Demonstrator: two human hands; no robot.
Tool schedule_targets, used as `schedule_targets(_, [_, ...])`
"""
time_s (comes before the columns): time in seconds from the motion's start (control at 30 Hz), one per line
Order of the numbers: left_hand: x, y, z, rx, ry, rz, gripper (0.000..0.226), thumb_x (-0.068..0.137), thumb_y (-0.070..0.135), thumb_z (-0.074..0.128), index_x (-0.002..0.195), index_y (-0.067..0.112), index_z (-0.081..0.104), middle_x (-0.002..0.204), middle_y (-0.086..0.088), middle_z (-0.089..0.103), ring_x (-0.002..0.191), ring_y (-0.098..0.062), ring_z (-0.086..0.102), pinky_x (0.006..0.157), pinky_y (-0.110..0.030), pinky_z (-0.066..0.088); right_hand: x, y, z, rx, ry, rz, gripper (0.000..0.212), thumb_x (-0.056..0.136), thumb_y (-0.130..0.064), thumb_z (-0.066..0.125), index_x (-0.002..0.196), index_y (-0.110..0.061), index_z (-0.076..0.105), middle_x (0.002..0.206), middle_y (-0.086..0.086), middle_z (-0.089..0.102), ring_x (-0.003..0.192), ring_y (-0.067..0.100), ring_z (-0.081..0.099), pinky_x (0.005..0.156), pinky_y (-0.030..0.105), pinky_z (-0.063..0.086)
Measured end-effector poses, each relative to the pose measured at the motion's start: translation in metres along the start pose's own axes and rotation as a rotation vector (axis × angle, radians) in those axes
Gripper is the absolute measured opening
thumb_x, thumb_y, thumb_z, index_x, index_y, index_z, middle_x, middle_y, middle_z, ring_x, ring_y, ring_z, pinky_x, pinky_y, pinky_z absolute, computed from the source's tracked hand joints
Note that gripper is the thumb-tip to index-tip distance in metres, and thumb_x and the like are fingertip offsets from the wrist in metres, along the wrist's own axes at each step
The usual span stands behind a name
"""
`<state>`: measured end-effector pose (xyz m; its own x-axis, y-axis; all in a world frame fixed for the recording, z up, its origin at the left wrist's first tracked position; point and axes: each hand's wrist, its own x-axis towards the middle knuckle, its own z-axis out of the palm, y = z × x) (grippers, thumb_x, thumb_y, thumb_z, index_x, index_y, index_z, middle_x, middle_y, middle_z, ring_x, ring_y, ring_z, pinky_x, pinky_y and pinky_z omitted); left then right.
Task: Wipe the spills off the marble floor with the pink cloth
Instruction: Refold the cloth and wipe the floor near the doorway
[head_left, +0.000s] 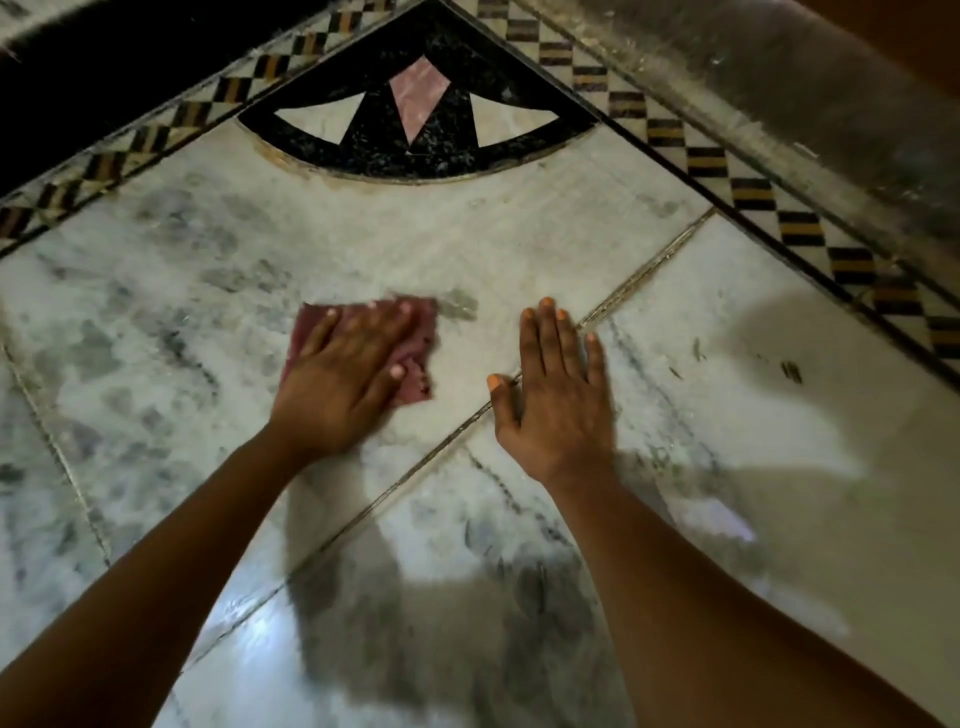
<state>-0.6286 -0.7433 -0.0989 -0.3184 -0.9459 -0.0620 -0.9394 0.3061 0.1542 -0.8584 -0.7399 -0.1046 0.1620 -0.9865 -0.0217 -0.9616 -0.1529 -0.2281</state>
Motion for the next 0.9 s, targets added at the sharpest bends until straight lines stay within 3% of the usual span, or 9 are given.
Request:
schedule_targets(0.17, [0.101, -0.021, -0.009, -0.067, 0.042, -0.315, 0.06, 0.097, 0.042, 0.017, 0.15, 0.014, 0.012, 0.158, -0.007, 0.013, 0.145, -0.022, 0.012, 0.117, -0.038, 0.001, 0.001, -0.001, -0.002, -0.005, 0.015, 0.076, 0.081, 0.086, -0.054, 0.016, 0.149, -0.003, 0.008, 0.157, 0.02, 0.001, 0.146, 0.031, -0.004, 0.118, 0.047, 0.001])
schedule_targets(0.23, [0.15, -0.014, -0.012, -0.097, 0.035, -0.341, 0.055, 0.1, 0.036, 0.021, 0.15, 0.016, 0.011, 0.159, -0.005, 0.007, 0.145, -0.019, 0.006, 0.117, -0.038, -0.001, 0.002, -0.001, -0.001, 0.005, 0.016, 0.1, 0.083, 0.086, -0.055, 0.018, 0.149, -0.002, 0.008, 0.156, 0.023, -0.001, 0.145, 0.033, -0.006, 0.117, 0.047, -0.001])
schedule_targets(0.3, [0.189, 0.006, -0.012, -0.092, 0.007, -0.325, 0.055, 0.1, 0.033, 0.023, 0.15, 0.017, 0.009, 0.159, -0.003, 0.005, 0.146, -0.017, 0.003, 0.116, -0.038, -0.001, 0.0, -0.001, 0.002, 0.021, 0.07, 0.106, 0.081, 0.088, -0.053, 0.025, 0.147, 0.001, 0.018, 0.155, 0.025, 0.01, 0.145, 0.036, 0.004, 0.117, 0.049, 0.006])
schedule_targets(0.37, [0.209, 0.034, -0.01, -0.081, -0.019, -0.247, 0.054, 0.1, 0.032, 0.023, 0.15, 0.018, 0.009, 0.159, -0.001, 0.005, 0.146, -0.017, 0.003, 0.116, -0.038, -0.001, -0.002, -0.003, 0.004, 0.027, 0.111, 0.103, 0.078, 0.088, -0.05, 0.031, 0.145, 0.003, 0.026, 0.153, 0.026, 0.018, 0.144, 0.036, 0.013, 0.116, 0.049, 0.013])
schedule_targets(0.47, [0.201, 0.069, -0.007, -0.065, -0.038, 0.038, 0.055, 0.099, 0.038, 0.02, 0.15, 0.02, 0.012, 0.159, 0.0, 0.009, 0.145, -0.016, 0.007, 0.116, -0.038, -0.002, -0.001, -0.002, 0.003, 0.042, 0.098, 0.109, 0.078, 0.087, -0.051, 0.028, 0.146, 0.001, 0.024, 0.154, 0.024, 0.017, 0.144, 0.035, 0.013, 0.115, 0.047, 0.01])
schedule_targets(0.53, [0.177, 0.067, -0.004, -0.077, -0.046, 0.256, 0.06, 0.094, 0.046, 0.014, 0.149, 0.023, 0.014, 0.158, 0.002, 0.012, 0.144, -0.014, 0.009, 0.116, -0.037, -0.002, 0.001, -0.002, 0.001, 0.05, 0.07, 0.109, 0.081, 0.086, -0.053, 0.026, 0.147, 0.0, 0.02, 0.155, 0.023, 0.013, 0.145, 0.034, 0.009, 0.115, 0.046, 0.007])
schedule_targets(0.6, [0.164, 0.049, -0.005, -0.091, -0.041, 0.32, 0.064, 0.091, 0.05, 0.011, 0.149, 0.023, 0.015, 0.156, 0.004, 0.014, 0.143, -0.011, 0.011, 0.115, -0.034, -0.002, 0.001, -0.002, 0.0, 0.055, 0.071, 0.115, 0.081, 0.085, -0.053, 0.027, 0.147, 0.0, 0.02, 0.155, 0.023, 0.012, 0.145, 0.034, 0.009, 0.115, 0.046, 0.007])
schedule_targets(0.77, [0.227, 0.026, -0.015, -0.069, -0.03, -0.073, 0.055, 0.098, 0.038, 0.021, 0.15, 0.02, 0.011, 0.159, 0.0, 0.009, 0.145, -0.016, 0.007, 0.116, -0.037, 0.0, 0.0, -0.002, 0.001, 0.08, 0.101, 0.11, 0.078, 0.086, -0.05, 0.033, 0.146, 0.0, 0.024, 0.154, 0.024, 0.017, 0.144, 0.035, 0.012, 0.116, 0.047, 0.011])
schedule_targets(0.9, [0.257, 0.078, -0.01, -0.054, -0.067, -0.024, 0.054, 0.1, 0.035, 0.021, 0.151, 0.019, 0.009, 0.159, 0.0, 0.006, 0.145, -0.017, 0.004, 0.117, -0.039, -0.001, 0.0, -0.002, 0.001, 0.078, 0.074, 0.111, 0.079, 0.086, -0.05, 0.034, 0.147, -0.001, 0.022, 0.154, 0.023, 0.016, 0.144, 0.035, 0.012, 0.115, 0.046, 0.009])
